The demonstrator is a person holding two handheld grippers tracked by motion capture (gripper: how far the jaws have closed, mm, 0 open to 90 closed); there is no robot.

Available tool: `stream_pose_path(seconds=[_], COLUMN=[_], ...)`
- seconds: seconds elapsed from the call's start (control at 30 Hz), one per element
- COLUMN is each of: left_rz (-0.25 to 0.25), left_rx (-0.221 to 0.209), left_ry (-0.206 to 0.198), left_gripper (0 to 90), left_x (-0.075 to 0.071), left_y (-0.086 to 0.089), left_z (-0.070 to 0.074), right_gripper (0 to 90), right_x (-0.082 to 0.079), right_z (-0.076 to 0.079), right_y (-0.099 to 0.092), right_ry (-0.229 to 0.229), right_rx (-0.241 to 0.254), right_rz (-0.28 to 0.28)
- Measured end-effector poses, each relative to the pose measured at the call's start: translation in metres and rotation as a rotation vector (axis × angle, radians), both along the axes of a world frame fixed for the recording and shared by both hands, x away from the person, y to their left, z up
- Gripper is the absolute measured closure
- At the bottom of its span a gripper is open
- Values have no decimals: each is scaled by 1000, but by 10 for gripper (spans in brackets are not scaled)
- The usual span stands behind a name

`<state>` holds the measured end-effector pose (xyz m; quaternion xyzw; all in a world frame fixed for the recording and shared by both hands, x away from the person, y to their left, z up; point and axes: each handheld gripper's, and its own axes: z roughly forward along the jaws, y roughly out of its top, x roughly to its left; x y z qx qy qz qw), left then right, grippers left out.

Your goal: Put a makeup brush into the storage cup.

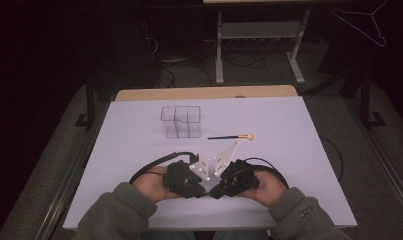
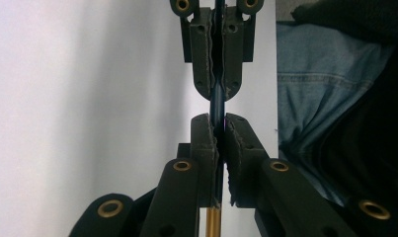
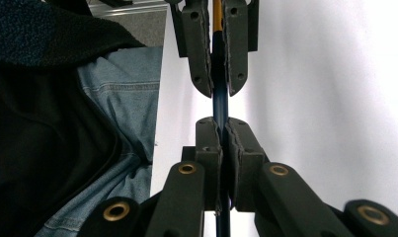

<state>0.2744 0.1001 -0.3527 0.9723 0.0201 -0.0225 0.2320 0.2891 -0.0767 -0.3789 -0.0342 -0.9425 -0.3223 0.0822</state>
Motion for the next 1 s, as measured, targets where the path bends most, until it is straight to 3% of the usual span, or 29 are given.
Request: stream_pose_path(seconds=[0.1,0.27,0.4,0.5,0.63,0.83,1.0], left_rz=[18,58,88,92,68,17,23], left_rx=[0,-30,-41,-40,-73,-49,-43], left_ry=[6,21,39,45,87,68,66], left_gripper=[787,666,656,664,787,840,842], left_x=[1,4,4,4,7,2,2], left_y=[3,16,24,26,29,27,25], left_z=[-2,-4,-8,-10,-8,-7,-4], right_gripper=[841,841,840,840,840,812,726], right_x=[2,0,-1,-2,-3,-2,-2], right_z=[-2,-2,-2,0,1,-1,-1], right_y=[-1,-10,-13,-13,-14,-12,-8], right_ry=[-24,-14,-24,-33,-36,-27,-26], right_rx=[0,8,24,37,47,45,42], right_rz=[9,-22,-24,-19,-15,-2,-10])
